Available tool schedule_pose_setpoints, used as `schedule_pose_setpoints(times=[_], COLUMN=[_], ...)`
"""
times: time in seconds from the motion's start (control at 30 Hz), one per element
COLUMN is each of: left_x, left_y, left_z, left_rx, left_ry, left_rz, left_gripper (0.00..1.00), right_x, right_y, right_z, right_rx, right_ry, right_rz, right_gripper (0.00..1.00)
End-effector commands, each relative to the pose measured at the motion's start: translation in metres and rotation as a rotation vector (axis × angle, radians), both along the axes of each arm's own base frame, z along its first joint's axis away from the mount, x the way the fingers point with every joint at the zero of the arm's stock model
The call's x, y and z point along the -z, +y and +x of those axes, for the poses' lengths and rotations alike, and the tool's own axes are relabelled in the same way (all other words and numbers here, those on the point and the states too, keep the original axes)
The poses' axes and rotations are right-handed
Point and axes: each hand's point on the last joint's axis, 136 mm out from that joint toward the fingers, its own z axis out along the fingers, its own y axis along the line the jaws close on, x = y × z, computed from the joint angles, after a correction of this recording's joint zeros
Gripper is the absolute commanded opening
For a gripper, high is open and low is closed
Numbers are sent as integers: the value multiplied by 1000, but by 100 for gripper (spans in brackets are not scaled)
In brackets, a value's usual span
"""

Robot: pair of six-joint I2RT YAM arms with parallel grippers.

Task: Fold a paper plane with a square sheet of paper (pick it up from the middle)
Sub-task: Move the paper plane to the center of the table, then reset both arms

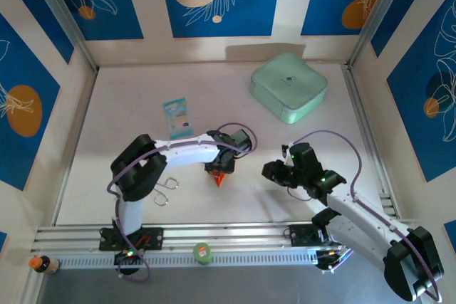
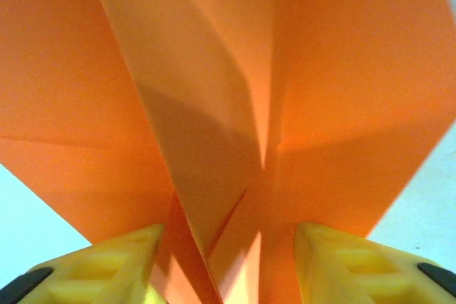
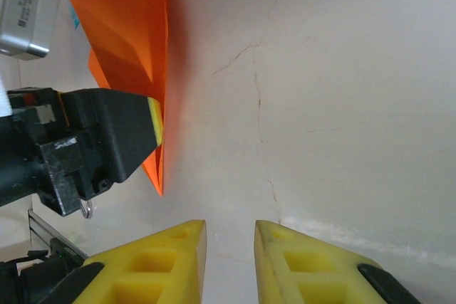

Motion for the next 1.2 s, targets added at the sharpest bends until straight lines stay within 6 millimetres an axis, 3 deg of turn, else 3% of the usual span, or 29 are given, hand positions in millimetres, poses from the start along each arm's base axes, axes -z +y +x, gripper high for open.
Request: schedule_pose_setpoints(times=[0.0,0.2,0.3,0.4,0.5,0.6,0.73,0.9,0.97,1.1,1.17], left_x=[-28,-58,-85,-119,-146,-163,-149,-122,-114,-99,-92], left_y=[-2,3,13,37,70,114,171,235,245,268,268], left_z=[2,0,3,16,31,47,74,102,109,117,122], left_rx=[-8,-15,-12,7,49,37,-32,-131,-84,-112,-74], left_ry=[-48,-96,-184,-352,-531,-675,-679,-694,-713,-755,-784], left_rz=[-20,-80,-105,-82,10,141,128,163,201,195,167], left_gripper=[49,49,49,50,66,97,100,100,100,100,100], right_x=[-2,-17,-33,-53,-67,-61,-39,-19,-18,-35,-39], right_y=[-4,-24,-45,-69,-93,-120,-141,-148,-145,-135,-135], right_z=[-3,10,25,47,76,111,147,179,183,186,184], right_rx=[-10,43,117,188,227,239,207,209,189,131,129], right_ry=[5,-34,-107,-221,-334,-408,-402,-494,-595,-772,-816], right_rz=[-13,-74,-140,-251,-412,-617,-761,-687,-665,-610,-578], right_gripper=[25,29,40,51,59,61,64,65,65,65,65])
